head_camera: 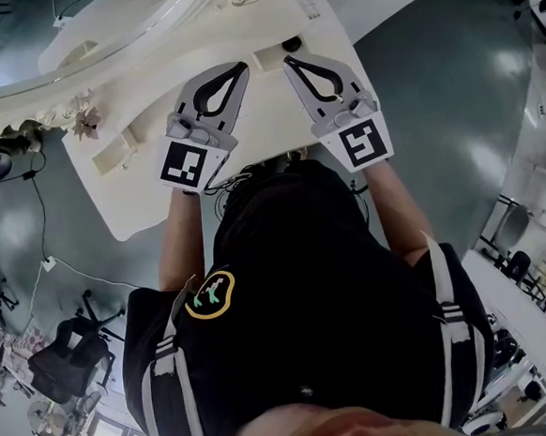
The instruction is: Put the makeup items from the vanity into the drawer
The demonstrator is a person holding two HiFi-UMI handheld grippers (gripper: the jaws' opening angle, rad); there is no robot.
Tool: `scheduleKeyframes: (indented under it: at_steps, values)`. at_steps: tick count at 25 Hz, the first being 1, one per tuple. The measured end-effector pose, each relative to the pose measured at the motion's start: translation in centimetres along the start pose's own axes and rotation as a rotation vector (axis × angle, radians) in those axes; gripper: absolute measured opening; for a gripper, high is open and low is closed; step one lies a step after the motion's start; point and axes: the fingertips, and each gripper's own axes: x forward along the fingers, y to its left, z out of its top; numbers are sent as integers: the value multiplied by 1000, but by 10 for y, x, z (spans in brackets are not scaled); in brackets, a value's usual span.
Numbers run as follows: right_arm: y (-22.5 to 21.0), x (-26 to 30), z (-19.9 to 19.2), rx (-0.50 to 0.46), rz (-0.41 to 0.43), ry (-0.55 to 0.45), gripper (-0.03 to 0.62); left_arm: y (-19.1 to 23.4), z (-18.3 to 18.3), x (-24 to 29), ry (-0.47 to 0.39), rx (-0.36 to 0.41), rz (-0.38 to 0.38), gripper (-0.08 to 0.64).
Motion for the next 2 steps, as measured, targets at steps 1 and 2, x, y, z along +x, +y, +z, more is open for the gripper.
scheduleKeyframes:
  at_steps: [1, 2]
  values:
    - [-1, 0, 0, 1, -2, 1, 20, 0, 0, 0, 0, -1, -1, 18]
    - [-1, 0, 0, 2, -3, 3, 20, 0, 0, 1, -1, -1, -1, 18]
